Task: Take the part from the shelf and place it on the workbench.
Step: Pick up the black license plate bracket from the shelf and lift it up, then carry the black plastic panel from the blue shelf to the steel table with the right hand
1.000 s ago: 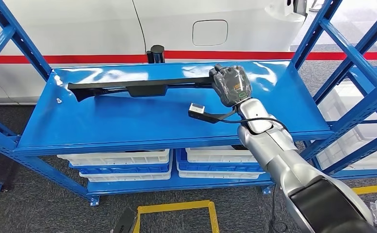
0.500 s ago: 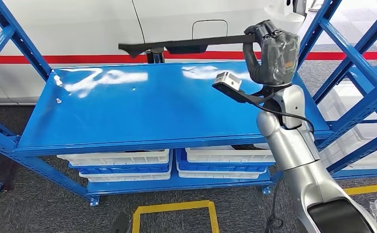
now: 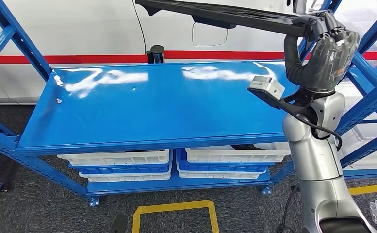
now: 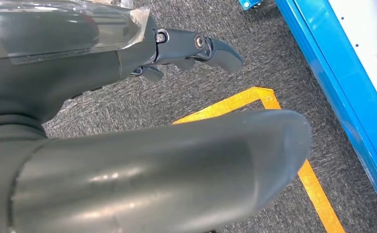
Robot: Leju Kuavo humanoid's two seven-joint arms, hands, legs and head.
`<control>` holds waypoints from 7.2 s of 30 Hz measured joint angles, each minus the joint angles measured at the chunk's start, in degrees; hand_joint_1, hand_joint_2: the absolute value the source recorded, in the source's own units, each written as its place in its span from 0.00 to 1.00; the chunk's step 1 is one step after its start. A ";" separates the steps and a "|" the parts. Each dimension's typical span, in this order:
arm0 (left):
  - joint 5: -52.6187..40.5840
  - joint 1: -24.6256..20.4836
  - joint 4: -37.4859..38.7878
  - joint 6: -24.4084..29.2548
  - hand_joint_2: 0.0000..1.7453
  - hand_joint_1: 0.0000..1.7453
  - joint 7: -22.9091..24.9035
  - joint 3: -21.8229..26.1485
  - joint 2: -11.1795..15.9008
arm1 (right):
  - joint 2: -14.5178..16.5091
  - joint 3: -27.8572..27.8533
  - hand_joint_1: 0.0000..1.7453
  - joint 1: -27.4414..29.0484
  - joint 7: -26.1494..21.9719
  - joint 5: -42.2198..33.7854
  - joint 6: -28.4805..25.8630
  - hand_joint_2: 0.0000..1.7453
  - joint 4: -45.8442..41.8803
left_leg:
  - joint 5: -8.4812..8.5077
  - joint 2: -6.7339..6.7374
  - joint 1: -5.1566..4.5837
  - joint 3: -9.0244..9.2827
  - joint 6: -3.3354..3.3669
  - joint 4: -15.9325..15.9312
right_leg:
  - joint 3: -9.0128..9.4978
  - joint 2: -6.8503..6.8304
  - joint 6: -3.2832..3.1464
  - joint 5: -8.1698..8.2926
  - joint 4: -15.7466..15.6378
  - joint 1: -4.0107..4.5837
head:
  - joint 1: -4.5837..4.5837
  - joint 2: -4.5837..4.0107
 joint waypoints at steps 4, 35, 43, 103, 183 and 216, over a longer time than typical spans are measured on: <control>-0.03 0.00 0.08 0.00 0.00 0.00 -0.02 0.02 0.07 | 0.00 -0.73 1.00 0.41 -0.28 -0.07 -0.01 1.00 -1.12 | 0.00 0.00 0.01 0.00 0.00 0.00 | 0.00 0.00 0.00 0.00 0.01 0.00 | -0.01 -0.01; 2.31 0.13 0.29 -0.40 1.00 0.00 -2.19 2.75 0.60 | 1.51 -3.23 1.00 4.32 -6.32 -2.07 0.00 1.00 -11.45 | 0.00 -0.02 0.01 0.00 0.00 0.00 | 0.01 -0.01 0.00 -0.01 0.00 0.00 | -0.01 0.00; 7.43 0.33 0.58 -1.81 1.00 0.00 -0.97 5.83 0.75 | 2.08 -3.56 1.00 4.26 -7.70 -1.05 0.01 1.00 -12.01 | 0.00 -0.02 0.01 0.00 0.00 0.00 | 0.02 -0.01 0.00 -0.01 0.01 0.00 | -0.01 0.00; 6.42 0.48 1.27 3.59 1.00 0.00 -2.47 8.26 0.40 | 5.13 -8.09 1.00 7.84 -12.96 -2.93 -0.03 1.00 -12.86 | -7.01 0.04 0.60 -5.94 -2.38 13.42 | -2.84 0.58 -1.64 0.81 2.80 -1.06 | -0.03 0.00; 8.78 0.06 1.55 3.29 1.00 0.00 -3.26 8.46 0.95 | 7.57 -8.47 1.00 6.66 -13.87 -2.68 -0.26 1.00 -9.87 | -6.14 0.05 0.73 -1.99 -2.12 11.30 | -2.90 0.21 -2.52 2.24 1.41 -0.02 | -0.20 0.00; 7.58 -1.80 1.51 3.96 1.00 0.00 -2.50 8.22 1.28 | 5.05 -5.43 1.00 5.17 -9.21 -1.09 -0.32 1.00 -5.85 | 1.76 0.42 -0.09 -1.54 0.79 -0.52 | -1.28 0.31 0.72 -0.67 5.51 0.23 | 0.48 0.00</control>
